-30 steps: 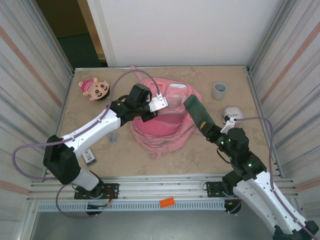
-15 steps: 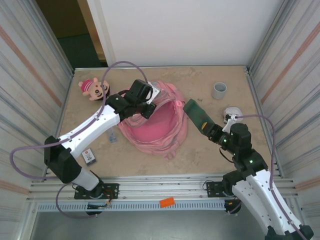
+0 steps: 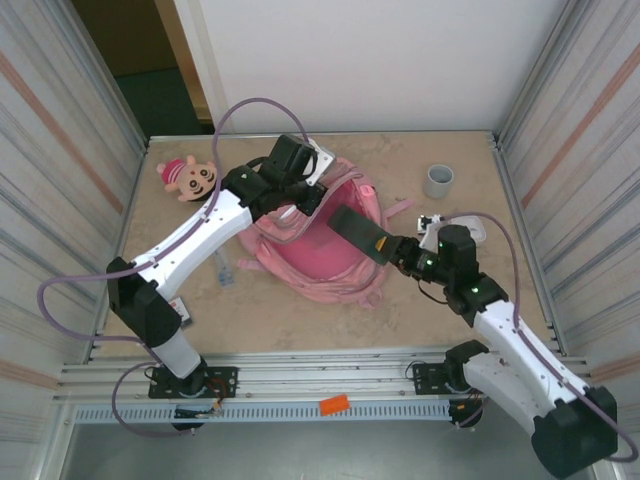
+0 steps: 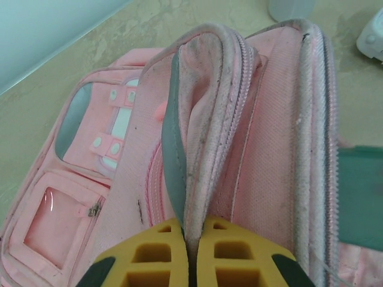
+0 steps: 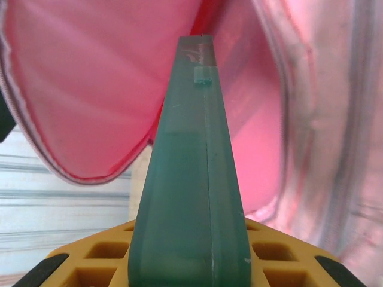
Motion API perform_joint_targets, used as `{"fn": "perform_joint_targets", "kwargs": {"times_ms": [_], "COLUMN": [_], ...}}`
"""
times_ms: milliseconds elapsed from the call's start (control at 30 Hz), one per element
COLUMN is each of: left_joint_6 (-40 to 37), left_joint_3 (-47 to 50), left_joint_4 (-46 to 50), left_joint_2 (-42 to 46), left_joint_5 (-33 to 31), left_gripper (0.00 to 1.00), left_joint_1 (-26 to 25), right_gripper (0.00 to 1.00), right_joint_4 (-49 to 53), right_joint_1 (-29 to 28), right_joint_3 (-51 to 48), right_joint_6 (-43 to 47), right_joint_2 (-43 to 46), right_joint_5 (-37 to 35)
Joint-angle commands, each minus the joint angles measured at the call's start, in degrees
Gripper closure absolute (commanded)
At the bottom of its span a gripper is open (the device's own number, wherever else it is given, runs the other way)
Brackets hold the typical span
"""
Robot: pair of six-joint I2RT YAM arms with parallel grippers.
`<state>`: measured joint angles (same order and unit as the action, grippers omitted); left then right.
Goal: Pack books, pencil case, and school supplies into a backpack
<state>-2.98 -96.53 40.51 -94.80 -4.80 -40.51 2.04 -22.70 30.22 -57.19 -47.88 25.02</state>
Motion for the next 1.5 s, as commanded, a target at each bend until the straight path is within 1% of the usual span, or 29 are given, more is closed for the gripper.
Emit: {"fn": "perform_joint_targets", "kwargs": {"times_ms": [0,100,200,267,367,467,567,767,900,1067,1200,1267,1467], "left_joint_6": [-1.39,-1.15,-1.00,-0.83,-0.64,-0.37,0.42,1.04,1.05,0.81,0.25,-0.29,-0.86], "left_joint_3": [-4.45,-4.19,-3.81,-3.42,-3.01,-2.24,-0.64,1.17,0.93,1.28,1.92,2.21,2.47], "left_joint_4": [-7.70,-8.21,-8.89,-9.56,-10.14,-10.93,-12.30,-14.14,-14.34,-14.50,-14.61,-14.74,-14.50], "left_joint_2": [1.38,1.46,1.86,2.29,2.76,3.17,3.98,4.85,4.86,5.06,5.57,5.86,6.35], "left_joint_5": [2.03,2.62,3.37,4.15,5.47,6.75,8.23,10.14,11.29,10.87,8.91,7.90,6.75], "left_gripper": [1.00,1.00,1.00,1.00,1.00,1.00,1.00,1.00,1.00,1.00,1.00,1.00,1.00], "left_joint_1": [-0.01,0.22,0.46,0.61,0.94,1.43,2.00,2.85,3.29,3.90,4.15,4.38,5.78], "right_gripper": [0.78,0.79,0.80,0.80,0.81,0.81,0.81,0.78,0.72,0.58,0.43,0.38,0.33], "right_joint_4": [-13.98,-19.98,-30.51,-36.17,-43.29,-48.90,-49.39,-55.72,-54.88,-41.40,-35.11,-30.59,-19.84], "right_joint_1": [-5.06,-10.02,-15.31,-18.16,-21.28,-22.85,-23.03,-24.02,-24.52,-23.95,-23.28,-22.90,-22.91], "right_joint_3": [0.89,3.84,3.67,3.87,5.32,7.85,12.66,17.33,21.19,27.21,26.26,25.95,24.35], "right_joint_6": [-4.35,-5.92,-11.83,-14.53,-17.06,-18.31,-19.52,-27.23,-30.21,-27.55,-25.13,-22.71,-16.74], "right_joint_2": [-5.31,-14.45,-21.91,-26.49,-33.10,-39.58,-45.85,-56.72,-61.58,-63.06,-60.55,-58.61,-51.06], "right_joint_5": [-2.41,-5.54,-14.13,-18.57,-22.26,-23.13,-21.79,-26.33,-28.00,-25.70,-25.53,-25.02,-28.87]}}
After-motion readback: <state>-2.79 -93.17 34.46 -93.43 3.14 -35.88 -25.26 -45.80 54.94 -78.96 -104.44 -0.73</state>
